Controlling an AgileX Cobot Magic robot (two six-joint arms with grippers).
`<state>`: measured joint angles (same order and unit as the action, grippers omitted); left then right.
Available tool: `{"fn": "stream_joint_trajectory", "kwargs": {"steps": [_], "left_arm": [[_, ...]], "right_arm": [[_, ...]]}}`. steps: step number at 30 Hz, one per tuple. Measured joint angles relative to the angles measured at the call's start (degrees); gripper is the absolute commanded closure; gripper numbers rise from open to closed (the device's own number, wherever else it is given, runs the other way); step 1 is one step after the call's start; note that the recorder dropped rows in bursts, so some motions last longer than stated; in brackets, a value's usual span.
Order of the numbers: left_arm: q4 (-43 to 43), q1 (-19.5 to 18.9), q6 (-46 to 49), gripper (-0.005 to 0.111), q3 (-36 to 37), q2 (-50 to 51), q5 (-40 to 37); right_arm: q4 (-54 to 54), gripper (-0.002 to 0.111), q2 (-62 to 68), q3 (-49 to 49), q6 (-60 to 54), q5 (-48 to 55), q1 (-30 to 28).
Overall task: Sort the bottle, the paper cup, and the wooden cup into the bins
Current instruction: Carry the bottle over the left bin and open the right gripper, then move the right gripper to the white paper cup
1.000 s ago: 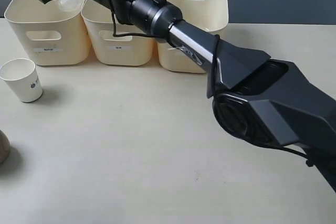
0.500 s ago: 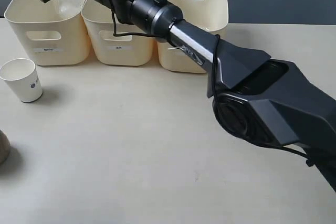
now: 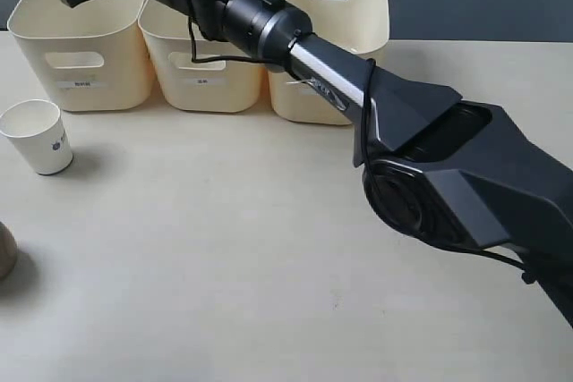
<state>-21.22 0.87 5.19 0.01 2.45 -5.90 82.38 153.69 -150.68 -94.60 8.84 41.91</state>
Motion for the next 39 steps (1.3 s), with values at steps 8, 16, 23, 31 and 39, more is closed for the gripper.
{"fn": "stream_joint_trajectory", "kwargs": {"steps": [8,16,23,31,39], "left_arm": [[0.0,0.0,1.1,0.107,0.0,0.0,0.0],[1.6,0.0,1.3,0.107,0.0,0.0,0.8],[5.3,0.0,1.3,0.107,0.0,0.0,2.2],[7.7,0.0,1.3,0.107,0.0,0.0,5.0],[12.7,0.0,1.3,0.107,0.0,0.0,5.9]], "right_arm": [[-14.4,0.057,-1.8,0.0,14.8,11.7,0.0],[-41.5,0.062,-9.5,0.0,34.9,38.6,0.0],[-45.7,0.062,-15.1,-0.2,36.6,56.5,0.0],[-54.6,0.062,-12.3,-0.3,36.1,60.6,1.5],[-62.7,0.059,-3.2,-0.3,24.5,58.3,8.0]]}}
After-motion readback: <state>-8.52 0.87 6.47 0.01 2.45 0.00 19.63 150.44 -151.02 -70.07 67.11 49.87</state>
